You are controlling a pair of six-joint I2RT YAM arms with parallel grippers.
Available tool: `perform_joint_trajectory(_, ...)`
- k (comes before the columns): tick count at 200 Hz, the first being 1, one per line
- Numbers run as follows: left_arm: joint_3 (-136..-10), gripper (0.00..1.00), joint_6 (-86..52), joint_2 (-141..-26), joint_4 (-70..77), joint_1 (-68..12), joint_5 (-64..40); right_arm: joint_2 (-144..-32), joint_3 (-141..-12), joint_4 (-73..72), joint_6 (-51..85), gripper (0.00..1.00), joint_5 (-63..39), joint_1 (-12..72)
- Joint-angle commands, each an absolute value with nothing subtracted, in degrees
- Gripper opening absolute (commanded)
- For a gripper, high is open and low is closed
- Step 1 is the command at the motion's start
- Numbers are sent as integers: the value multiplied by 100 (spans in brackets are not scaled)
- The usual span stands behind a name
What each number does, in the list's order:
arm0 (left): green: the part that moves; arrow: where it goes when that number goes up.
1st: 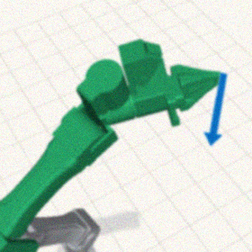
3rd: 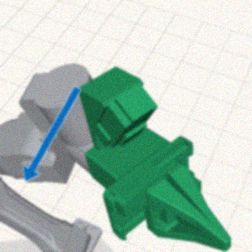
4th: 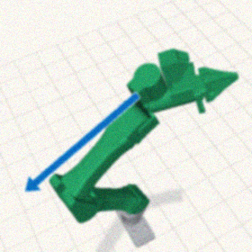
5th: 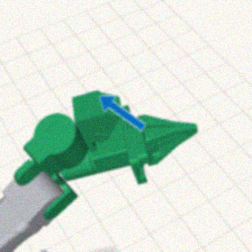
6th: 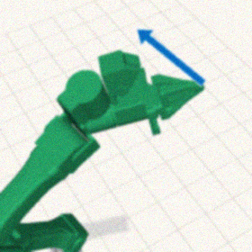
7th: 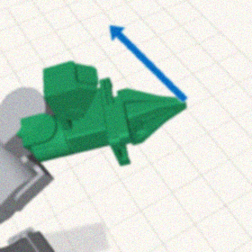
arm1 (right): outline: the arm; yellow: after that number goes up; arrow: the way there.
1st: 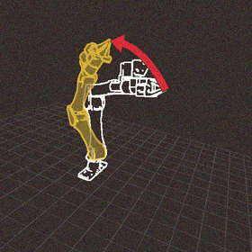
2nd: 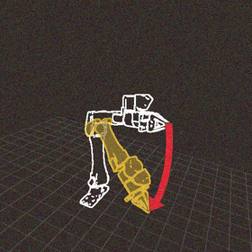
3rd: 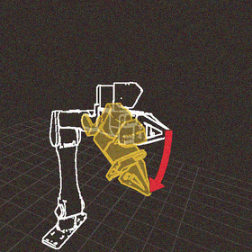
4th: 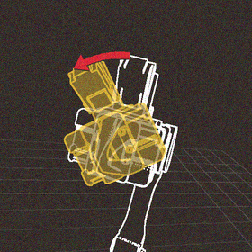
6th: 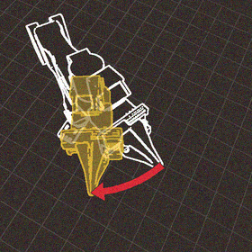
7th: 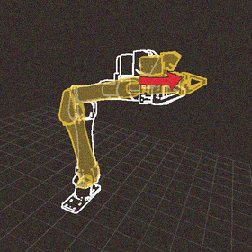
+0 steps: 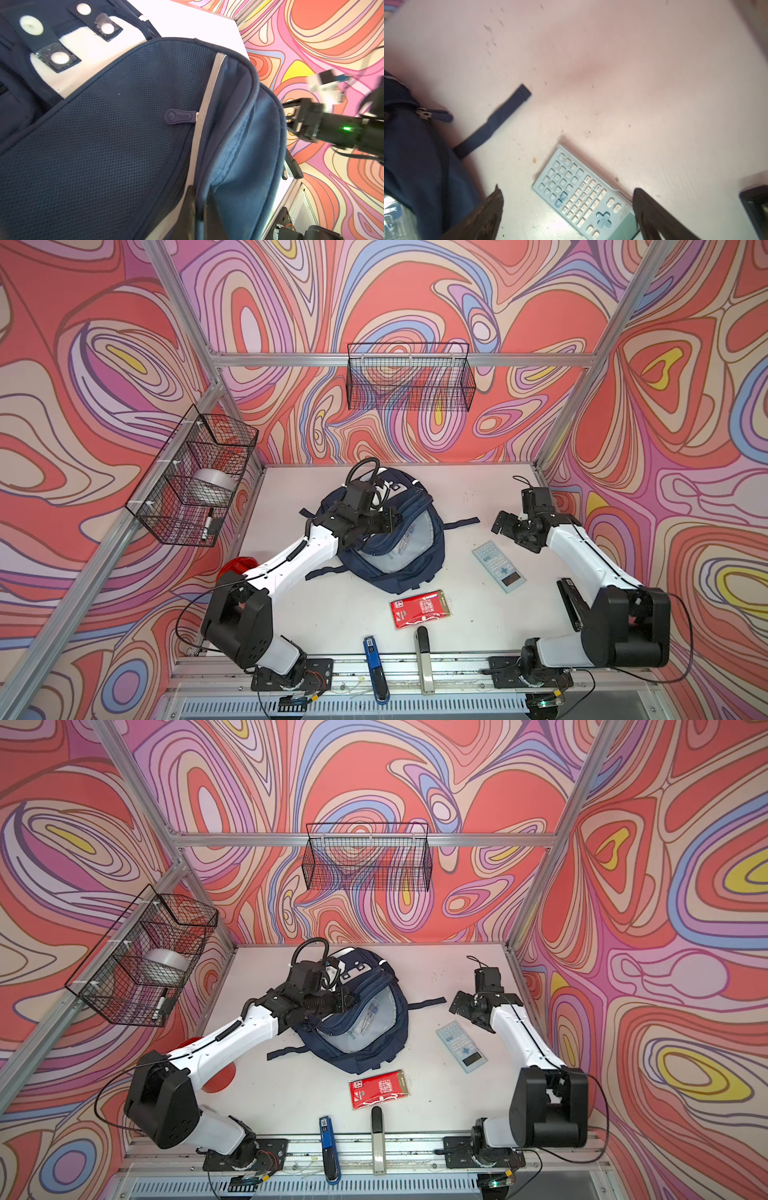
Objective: Pack books, pencil case, and school supplies into a backpack
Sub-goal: Pick up the calculator from the middle-right of the table.
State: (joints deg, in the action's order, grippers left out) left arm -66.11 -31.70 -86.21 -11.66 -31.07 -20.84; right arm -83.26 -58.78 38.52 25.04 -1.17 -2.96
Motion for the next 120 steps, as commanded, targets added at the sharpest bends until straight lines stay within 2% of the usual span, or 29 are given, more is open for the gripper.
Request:
perform_joint_trajectory(1, -6609, 0, -3243, -8526, -993, -3161, -2439, -8719, -5783, 3667, 2368, 98, -726, -529)
perform_joint_trajectory(33, -6540, 0, -3234, -8541, -914, -3155, -2585, -9475, -6059, 3619, 2052, 98, -431, -606)
perform_joint_trajectory(56, -6548, 0, -3240, -8526, -940, -3161, -2628, -9622, -6013, 3592, 1853, 97, -316, -606)
perform_joint_trajectory(120, -6521, 0, -3237, -8534, -813, -3155, -2720, -9223, -5159, 3564, 1932, 91, -1358, -606)
